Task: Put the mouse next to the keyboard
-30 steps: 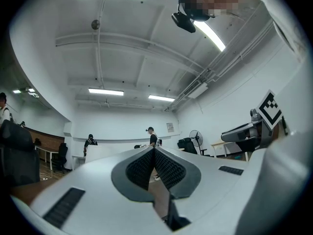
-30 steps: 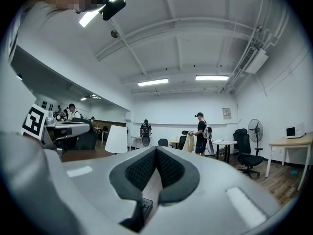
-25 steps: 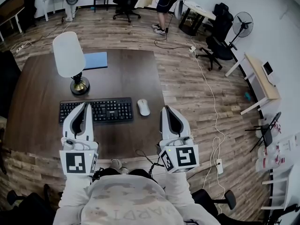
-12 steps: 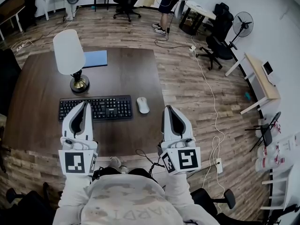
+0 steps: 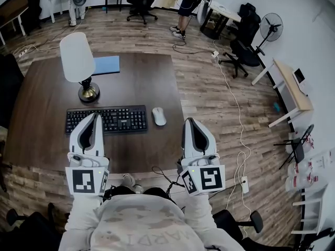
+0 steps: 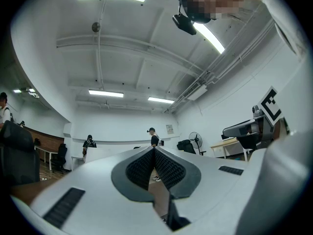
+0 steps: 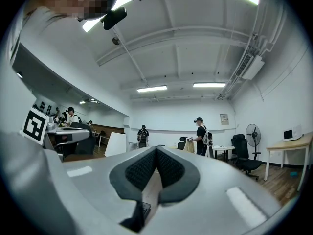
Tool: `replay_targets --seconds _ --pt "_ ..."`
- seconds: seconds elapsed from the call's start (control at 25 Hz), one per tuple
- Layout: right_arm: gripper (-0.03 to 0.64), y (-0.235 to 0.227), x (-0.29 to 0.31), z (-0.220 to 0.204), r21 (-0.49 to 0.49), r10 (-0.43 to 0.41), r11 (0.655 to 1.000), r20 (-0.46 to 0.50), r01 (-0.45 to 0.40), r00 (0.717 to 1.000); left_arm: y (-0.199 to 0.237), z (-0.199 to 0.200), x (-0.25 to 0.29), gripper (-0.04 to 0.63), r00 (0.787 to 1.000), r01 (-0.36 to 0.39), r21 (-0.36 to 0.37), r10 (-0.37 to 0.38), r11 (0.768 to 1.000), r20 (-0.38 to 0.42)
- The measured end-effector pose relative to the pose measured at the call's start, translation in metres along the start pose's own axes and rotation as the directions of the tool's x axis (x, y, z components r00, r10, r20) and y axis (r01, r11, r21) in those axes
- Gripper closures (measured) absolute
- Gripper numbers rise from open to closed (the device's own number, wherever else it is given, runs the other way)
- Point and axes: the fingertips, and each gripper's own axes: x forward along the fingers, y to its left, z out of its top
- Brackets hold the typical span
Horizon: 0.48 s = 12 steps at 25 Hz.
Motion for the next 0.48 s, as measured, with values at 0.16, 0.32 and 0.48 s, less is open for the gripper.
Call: replay_targets --seconds 0.16,0.32,0.48 --pt "0.607 0.0004 -0.0024 0.0015 0.002 0.0 1.0 0.003 0.0 1.0 -0.0015 0.0017 -0.0019 0.589 1.0 0.001 0.002 -0.001 1.0 0.002" --pt "0.607 -0.0007 -0.0026 0.0033 0.004 -0.002 1.0 0.008 0.002 1.0 -0.0019 0.0032 -0.0015 0.589 1.0 0.001 0.002 -0.001 1.0 0.006" --pt "0.607 0.0009 -0.0019 0.0029 0.004 -0.002 1.0 0.012 0.002 1.0 -0.0006 0.0024 -0.002 0.589 1.0 0.001 0.004 -0.001 1.0 0.007"
